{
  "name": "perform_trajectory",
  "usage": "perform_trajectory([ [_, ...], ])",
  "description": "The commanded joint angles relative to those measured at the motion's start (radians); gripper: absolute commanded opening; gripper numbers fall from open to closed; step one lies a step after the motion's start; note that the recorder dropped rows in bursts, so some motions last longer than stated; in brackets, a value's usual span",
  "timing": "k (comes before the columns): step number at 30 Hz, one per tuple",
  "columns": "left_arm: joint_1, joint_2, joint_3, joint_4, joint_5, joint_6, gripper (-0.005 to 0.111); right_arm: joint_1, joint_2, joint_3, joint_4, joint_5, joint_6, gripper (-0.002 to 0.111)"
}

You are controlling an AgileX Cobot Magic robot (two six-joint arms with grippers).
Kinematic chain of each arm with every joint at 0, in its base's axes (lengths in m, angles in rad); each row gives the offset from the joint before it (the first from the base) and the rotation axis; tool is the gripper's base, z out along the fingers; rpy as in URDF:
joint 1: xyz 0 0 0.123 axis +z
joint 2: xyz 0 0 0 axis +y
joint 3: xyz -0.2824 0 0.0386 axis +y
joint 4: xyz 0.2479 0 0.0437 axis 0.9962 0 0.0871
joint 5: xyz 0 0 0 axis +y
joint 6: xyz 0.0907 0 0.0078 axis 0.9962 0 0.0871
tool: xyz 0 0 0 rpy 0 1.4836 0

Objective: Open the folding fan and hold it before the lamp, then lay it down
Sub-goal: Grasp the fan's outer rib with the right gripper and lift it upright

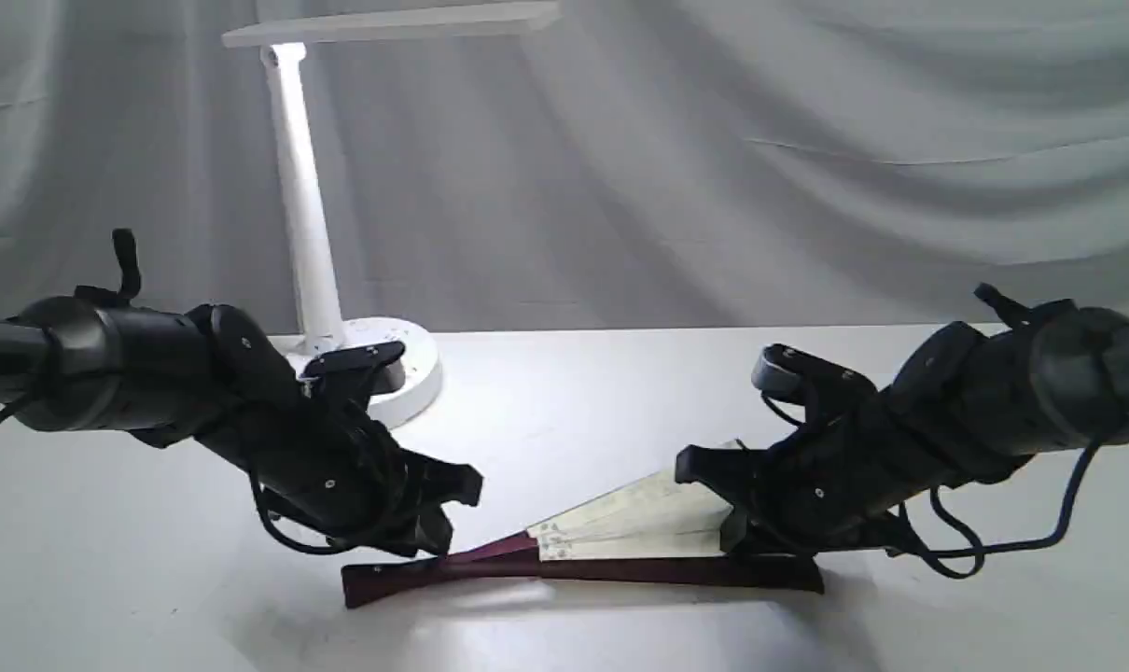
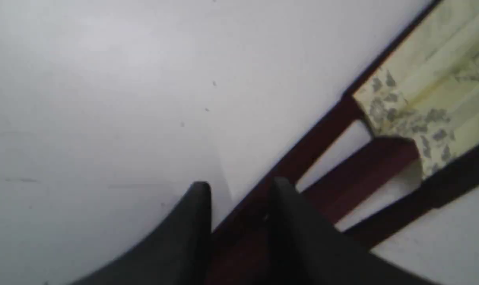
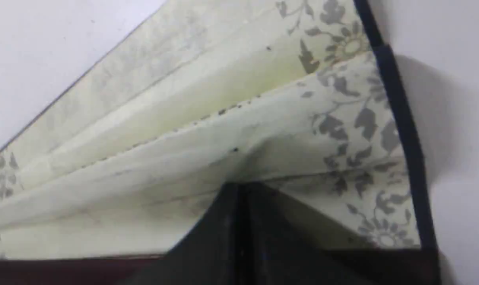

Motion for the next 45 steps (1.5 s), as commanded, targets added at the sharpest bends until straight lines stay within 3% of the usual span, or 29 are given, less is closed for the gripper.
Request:
perform_trajectory([
  [1,-0.001,-0.002,-0.001,-0.003,0.057,0.004,0.025,0.002,0.037,-0.064,-0.003,0.000,-0.004,0.000],
  [6,-0.001,-0.002,-0.001,-0.046,0.111,0.004,0.025,0.002,0.092,-0.157,-0.003,0.022,-0.002,0.000],
  [13,-0.004,-0.002,-0.001,-0.216,0.187,0.004,0.025,0.000,0.156,-0.260,-0.003,0.025,0.026,0.000],
  [27,-0.077,0.000,-0.001,-0.228,0.189,0.054,0.025,0.000,0.258,-0.494,-0.003,0.073,0.082,0.000],
  [35,-0.077,-0.002,-0.001,-0.219,0.189,0.056,0.025,-0.002,0.216,-0.504,-0.103,0.140,0.077,0.000],
  [45,0.019,-0.074,-0.001,-0.149,0.203,0.023,0.025,-0.002,0.090,-0.504,-0.153,0.374,0.113,0.000],
])
